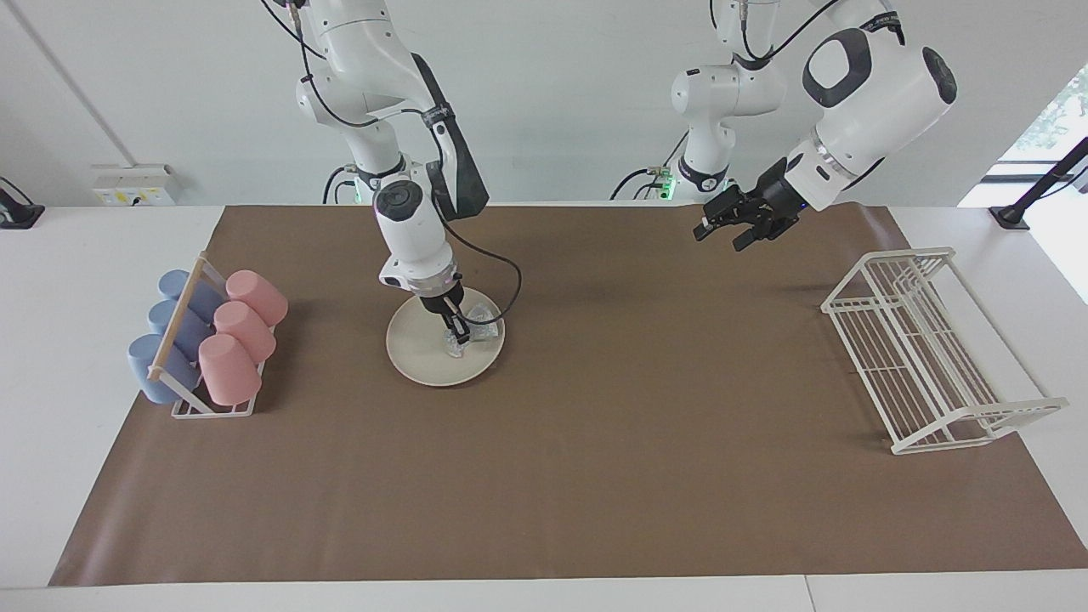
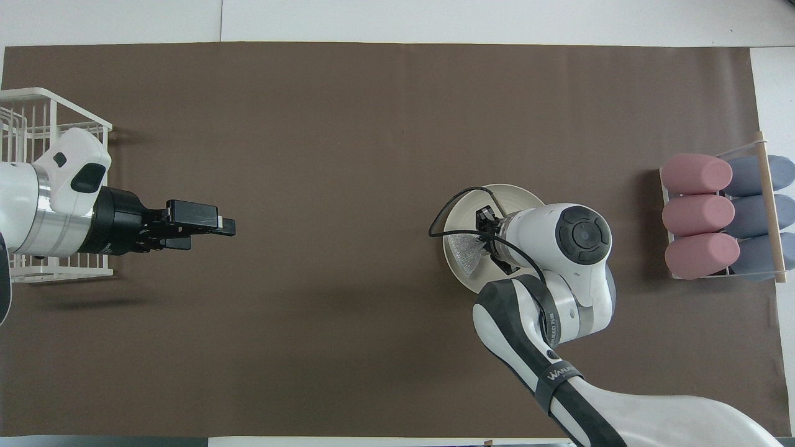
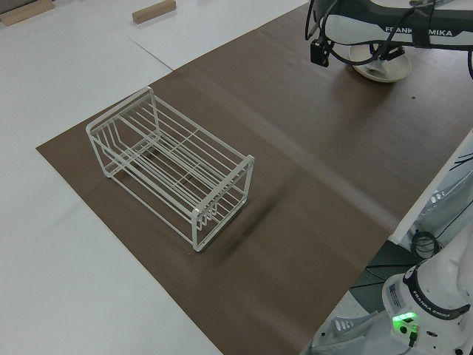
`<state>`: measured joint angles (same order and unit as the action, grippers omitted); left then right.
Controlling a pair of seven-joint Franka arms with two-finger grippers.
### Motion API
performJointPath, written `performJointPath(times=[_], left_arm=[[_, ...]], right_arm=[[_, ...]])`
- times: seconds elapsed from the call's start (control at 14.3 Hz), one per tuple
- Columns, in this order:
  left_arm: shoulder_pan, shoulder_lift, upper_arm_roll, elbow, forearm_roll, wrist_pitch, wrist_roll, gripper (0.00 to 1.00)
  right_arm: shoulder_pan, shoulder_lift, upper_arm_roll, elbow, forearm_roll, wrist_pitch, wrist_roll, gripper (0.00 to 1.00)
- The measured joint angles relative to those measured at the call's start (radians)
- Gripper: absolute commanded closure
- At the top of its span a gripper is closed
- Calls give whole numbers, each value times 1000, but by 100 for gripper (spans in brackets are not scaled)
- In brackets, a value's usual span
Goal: Wipe plate with sponge
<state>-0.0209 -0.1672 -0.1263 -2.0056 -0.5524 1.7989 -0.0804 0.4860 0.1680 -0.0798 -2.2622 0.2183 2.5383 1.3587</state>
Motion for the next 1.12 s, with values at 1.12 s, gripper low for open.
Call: performJointPath(times=[1.12], left_arm=[[14,0,1,-3,-73,5,-11,0]], right_arm=[[57,13,-1,180,0,-232,218,100]])
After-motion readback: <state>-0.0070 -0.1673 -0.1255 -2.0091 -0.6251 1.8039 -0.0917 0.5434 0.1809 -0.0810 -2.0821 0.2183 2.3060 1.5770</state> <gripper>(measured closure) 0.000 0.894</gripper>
